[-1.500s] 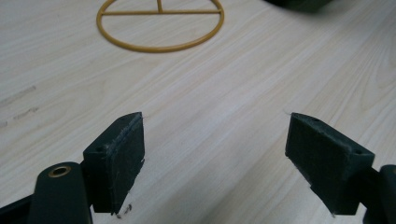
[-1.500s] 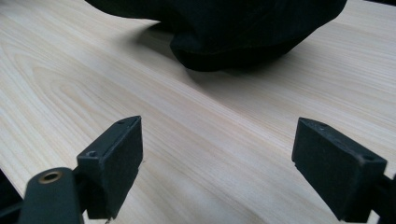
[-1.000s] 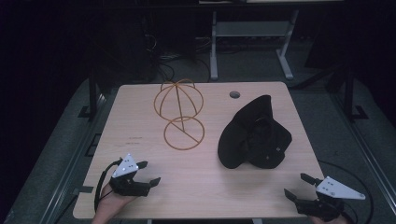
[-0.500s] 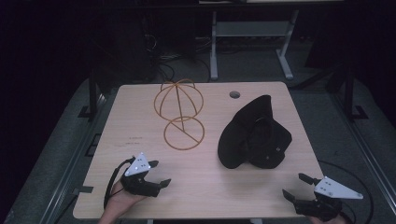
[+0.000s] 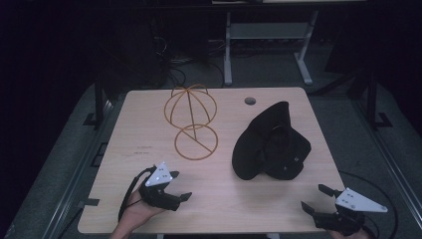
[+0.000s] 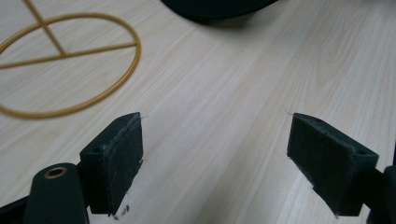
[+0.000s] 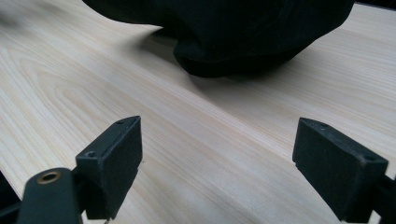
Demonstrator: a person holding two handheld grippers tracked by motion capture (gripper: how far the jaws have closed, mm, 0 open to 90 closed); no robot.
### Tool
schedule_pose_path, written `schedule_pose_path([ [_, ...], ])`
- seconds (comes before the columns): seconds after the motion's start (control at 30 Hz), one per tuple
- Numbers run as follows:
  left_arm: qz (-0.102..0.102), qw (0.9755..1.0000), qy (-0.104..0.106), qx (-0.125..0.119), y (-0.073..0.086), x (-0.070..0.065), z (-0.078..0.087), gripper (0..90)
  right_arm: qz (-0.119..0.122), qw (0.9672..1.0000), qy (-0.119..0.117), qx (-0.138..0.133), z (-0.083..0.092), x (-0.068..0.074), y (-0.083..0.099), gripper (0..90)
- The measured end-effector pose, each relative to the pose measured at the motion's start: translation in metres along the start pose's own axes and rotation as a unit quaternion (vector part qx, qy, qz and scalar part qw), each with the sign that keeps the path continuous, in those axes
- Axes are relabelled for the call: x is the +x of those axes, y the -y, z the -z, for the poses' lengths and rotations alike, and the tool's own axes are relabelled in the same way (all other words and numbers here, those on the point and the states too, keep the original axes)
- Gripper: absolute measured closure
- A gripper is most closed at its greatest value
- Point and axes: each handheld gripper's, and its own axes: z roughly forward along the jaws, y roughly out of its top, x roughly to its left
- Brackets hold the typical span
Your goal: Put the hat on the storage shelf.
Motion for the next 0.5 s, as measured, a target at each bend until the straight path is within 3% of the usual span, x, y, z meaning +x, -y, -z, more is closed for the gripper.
schedule_pose_path([
  [0.5, -0.034, 0.9988, 0.034, 0.006, -0.034, -0.017, -0.024, 17.7, 0.006, 1.0, -0.003, 0.001, -0.002, 0.0, -0.002, 15.6],
])
